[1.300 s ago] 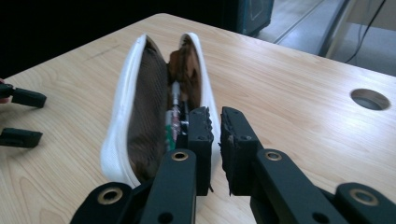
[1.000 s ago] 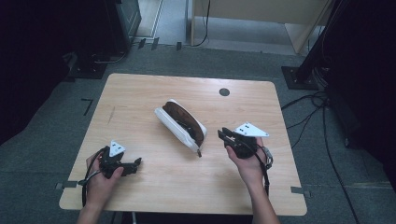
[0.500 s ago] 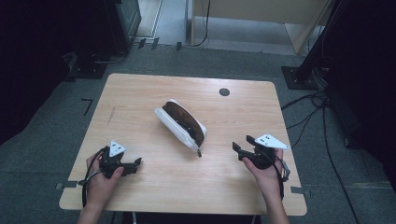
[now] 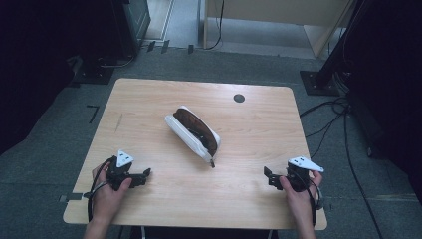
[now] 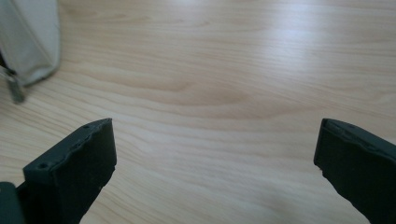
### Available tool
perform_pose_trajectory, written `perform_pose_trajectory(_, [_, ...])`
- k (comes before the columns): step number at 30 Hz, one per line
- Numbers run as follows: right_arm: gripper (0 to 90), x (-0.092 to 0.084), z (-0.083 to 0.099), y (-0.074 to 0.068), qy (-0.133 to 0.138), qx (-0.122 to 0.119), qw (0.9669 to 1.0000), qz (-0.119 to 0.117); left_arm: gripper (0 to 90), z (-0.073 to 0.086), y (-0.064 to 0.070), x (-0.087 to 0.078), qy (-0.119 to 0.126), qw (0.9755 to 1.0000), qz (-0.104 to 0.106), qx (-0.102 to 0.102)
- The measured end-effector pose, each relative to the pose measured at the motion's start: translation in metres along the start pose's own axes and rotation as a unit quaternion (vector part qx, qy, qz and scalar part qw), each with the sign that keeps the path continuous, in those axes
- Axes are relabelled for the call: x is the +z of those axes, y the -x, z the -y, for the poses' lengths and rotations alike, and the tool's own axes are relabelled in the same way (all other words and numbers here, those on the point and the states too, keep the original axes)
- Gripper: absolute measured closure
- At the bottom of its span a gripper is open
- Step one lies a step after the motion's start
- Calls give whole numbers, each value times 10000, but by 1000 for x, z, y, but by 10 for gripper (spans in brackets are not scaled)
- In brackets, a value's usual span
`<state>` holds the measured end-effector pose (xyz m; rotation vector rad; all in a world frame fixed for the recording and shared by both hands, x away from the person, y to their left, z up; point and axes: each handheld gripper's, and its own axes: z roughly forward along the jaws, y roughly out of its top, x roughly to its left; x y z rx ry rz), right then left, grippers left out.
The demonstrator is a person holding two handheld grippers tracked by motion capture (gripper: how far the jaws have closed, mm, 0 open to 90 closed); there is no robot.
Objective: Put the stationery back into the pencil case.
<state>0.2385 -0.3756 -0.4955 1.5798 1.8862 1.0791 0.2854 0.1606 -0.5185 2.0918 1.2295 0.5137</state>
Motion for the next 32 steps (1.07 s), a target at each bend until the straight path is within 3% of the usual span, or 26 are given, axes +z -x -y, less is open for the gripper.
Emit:
perform_pose_trajectory(11, [0, -8, 32, 29, -477, -102, 9975, 519, 100, 0, 0, 0, 0, 10000, 1, 1])
perform_pose_trajectory(13, [0, -7, 36, 32, -629, -78, 9968, 492, 100, 0, 0, 0, 0, 10000, -1, 2])
perform_pose_trajectory(19, [0, -3, 36, 28, -688, -244, 9956, 589, 100, 0, 0, 0, 0, 10000, -2, 9])
perform_pose_trajectory(32, [0, -3, 37, 27, -681, -252, 9957, 572, 98, 0, 1, 0, -4, 10000, -76, -52])
